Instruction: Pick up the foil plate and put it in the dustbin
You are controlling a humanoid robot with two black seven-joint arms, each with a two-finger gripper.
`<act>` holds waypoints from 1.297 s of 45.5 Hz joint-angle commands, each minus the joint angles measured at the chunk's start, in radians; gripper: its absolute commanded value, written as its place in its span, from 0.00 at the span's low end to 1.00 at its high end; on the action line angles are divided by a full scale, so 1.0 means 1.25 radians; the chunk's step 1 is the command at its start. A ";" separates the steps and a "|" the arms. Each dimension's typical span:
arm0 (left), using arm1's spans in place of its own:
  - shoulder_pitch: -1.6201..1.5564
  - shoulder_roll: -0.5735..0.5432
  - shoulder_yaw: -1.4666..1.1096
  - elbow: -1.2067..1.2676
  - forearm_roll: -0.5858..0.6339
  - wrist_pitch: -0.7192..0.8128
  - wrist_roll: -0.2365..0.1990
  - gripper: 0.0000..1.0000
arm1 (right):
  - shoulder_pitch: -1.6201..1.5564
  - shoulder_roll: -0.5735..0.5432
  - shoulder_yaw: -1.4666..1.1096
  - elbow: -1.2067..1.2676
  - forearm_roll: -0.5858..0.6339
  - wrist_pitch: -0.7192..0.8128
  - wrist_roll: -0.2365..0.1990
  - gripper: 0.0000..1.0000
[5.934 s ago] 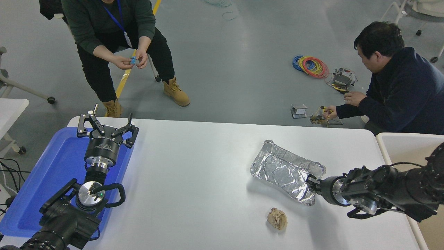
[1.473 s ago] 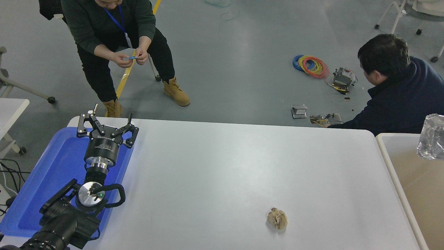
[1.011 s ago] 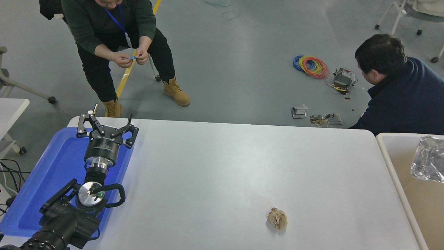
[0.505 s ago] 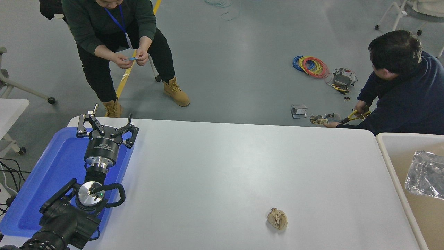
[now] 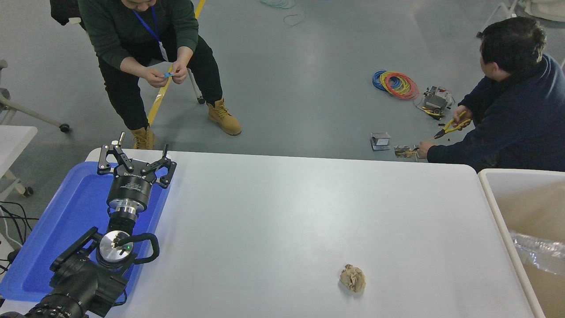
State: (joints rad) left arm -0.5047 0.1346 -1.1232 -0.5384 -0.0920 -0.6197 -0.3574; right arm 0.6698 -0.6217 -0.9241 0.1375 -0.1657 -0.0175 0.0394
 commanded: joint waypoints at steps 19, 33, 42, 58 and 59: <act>0.000 -0.001 0.000 0.000 0.000 0.000 0.000 1.00 | 0.351 0.008 -0.086 0.052 -0.013 0.013 0.000 1.00; 0.000 0.000 0.000 0.000 0.000 0.000 0.000 1.00 | 0.679 0.049 -0.226 0.344 -0.012 0.013 -0.001 1.00; 0.000 0.000 0.000 0.000 0.000 0.000 0.000 1.00 | 0.840 0.097 -0.273 0.476 -0.009 0.018 -0.001 1.00; 0.000 0.000 0.000 0.000 0.000 0.000 0.001 1.00 | 1.066 0.181 -0.278 0.674 -0.005 0.176 -0.002 1.00; 0.000 -0.001 0.000 0.000 0.000 0.000 0.000 1.00 | 1.075 0.190 -0.278 0.684 -0.004 0.180 -0.002 1.00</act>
State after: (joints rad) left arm -0.5047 0.1343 -1.1229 -0.5385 -0.0919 -0.6199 -0.3568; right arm 1.8365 -0.4593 -1.2555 0.8377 -0.1739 0.1208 0.0376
